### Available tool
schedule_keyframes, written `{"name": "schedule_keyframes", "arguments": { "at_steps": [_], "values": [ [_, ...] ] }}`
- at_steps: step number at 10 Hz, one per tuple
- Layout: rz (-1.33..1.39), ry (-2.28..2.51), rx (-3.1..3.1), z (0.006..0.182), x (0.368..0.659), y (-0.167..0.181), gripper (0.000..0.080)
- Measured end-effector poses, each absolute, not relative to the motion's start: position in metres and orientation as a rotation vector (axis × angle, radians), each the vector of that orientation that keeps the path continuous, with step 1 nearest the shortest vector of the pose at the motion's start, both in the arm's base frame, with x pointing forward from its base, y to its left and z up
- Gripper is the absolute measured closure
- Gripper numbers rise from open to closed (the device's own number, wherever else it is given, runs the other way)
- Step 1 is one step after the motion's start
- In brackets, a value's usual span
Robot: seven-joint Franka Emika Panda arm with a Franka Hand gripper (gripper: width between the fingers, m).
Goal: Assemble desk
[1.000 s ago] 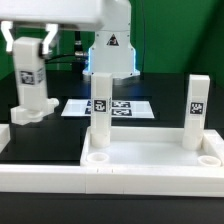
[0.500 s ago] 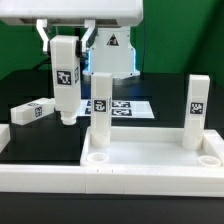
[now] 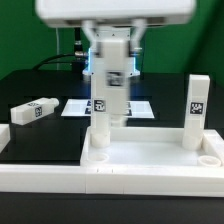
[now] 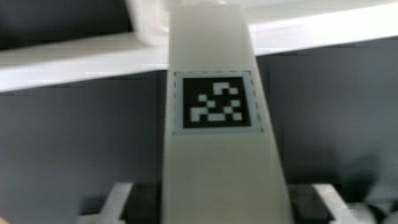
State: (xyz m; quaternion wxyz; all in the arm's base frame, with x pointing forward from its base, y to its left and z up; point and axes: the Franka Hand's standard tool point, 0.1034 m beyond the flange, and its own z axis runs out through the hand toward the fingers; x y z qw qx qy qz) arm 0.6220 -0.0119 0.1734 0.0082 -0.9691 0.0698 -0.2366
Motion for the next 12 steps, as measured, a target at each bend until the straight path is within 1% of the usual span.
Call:
{"name": "schedule_keyframes", "arguments": {
  "at_steps": [2,3,7,8,9,10,12],
  "values": [
    [-0.741,0.185,-3.013,0.169,0.634,0.019,0.0509],
    [-0.738,0.175,-3.010,0.166,0.635,0.027,0.0509],
    [-0.736,0.186,-3.010,0.164,0.635,0.026,0.0509],
    [-0.749,0.190,-2.996,0.162,0.634,0.049,0.0509],
    [-0.751,0.139,-2.991,0.163,0.637,0.082,0.0509],
    [-0.758,0.100,-2.995,0.163,0.642,0.094,0.0509],
    [-0.761,0.095,-2.994,0.159,0.649,0.100,0.0509]
  ]
}}
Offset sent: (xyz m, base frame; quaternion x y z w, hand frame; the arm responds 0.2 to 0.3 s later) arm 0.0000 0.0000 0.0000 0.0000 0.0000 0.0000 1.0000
